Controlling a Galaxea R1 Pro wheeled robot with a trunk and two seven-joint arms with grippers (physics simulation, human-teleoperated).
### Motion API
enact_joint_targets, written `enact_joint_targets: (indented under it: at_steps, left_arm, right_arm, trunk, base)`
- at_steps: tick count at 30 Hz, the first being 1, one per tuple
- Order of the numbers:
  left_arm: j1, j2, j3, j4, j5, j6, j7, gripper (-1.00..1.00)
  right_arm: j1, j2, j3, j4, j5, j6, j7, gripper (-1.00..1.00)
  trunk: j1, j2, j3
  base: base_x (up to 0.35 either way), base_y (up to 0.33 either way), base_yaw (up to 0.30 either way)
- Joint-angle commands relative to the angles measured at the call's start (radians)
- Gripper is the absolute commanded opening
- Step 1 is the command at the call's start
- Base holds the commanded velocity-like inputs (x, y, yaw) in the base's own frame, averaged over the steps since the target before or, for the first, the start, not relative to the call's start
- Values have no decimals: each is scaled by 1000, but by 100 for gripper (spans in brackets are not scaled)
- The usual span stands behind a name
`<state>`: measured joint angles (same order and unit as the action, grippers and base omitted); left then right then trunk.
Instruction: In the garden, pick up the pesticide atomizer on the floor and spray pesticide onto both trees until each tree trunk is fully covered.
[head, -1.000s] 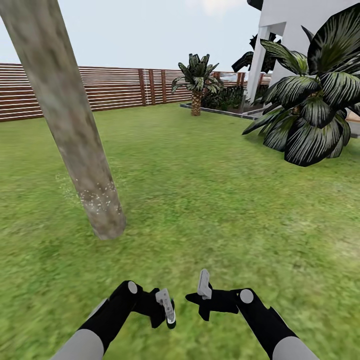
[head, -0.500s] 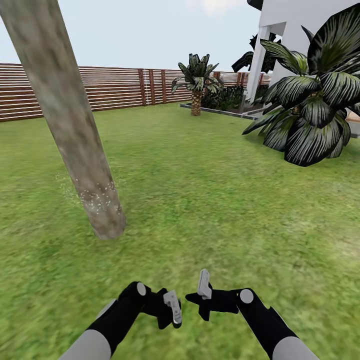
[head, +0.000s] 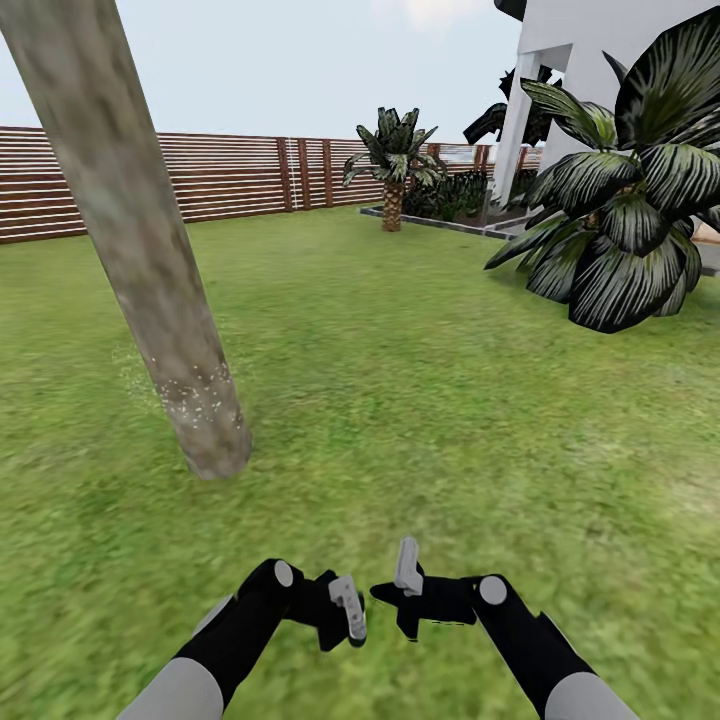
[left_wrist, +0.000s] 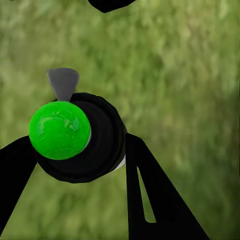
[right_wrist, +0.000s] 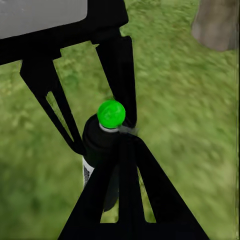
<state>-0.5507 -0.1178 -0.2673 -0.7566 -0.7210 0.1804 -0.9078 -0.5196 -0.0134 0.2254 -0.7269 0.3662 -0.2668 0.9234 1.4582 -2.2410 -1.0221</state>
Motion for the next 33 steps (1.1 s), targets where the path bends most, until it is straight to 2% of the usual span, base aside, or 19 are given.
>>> enact_joint_targets:
  at_steps: [1, 10, 15, 33]
  left_arm:
    - [0, 1, 0, -2, -1, 0, 1, -100]
    - [0, 1, 0, -10, -1, 2, 1, -100]
    - [0, -12, 0, -26, 1, 4, 1, -100]
    - [1, -18, 1, -27, 8, 1, -6, -100]
  right_arm:
    - [0, 0, 0, -12, 0, 0, 0, -100]
    - [0, 0, 0, -25, 0, 0, 0, -100]
    - [0, 0, 0, -25, 0, 0, 0, -100]
    - [0, -2, 0, -24, 0, 0, 0, -100]
  trunk:
    - [0, 0, 0]
    - [0, 0, 0]
    - [0, 0, 0]
    - [0, 0, 0]
  base:
    - [0, 0, 0]
    - [0, 0, 0]
    - [0, 0, 0]
    - [0, 0, 0]
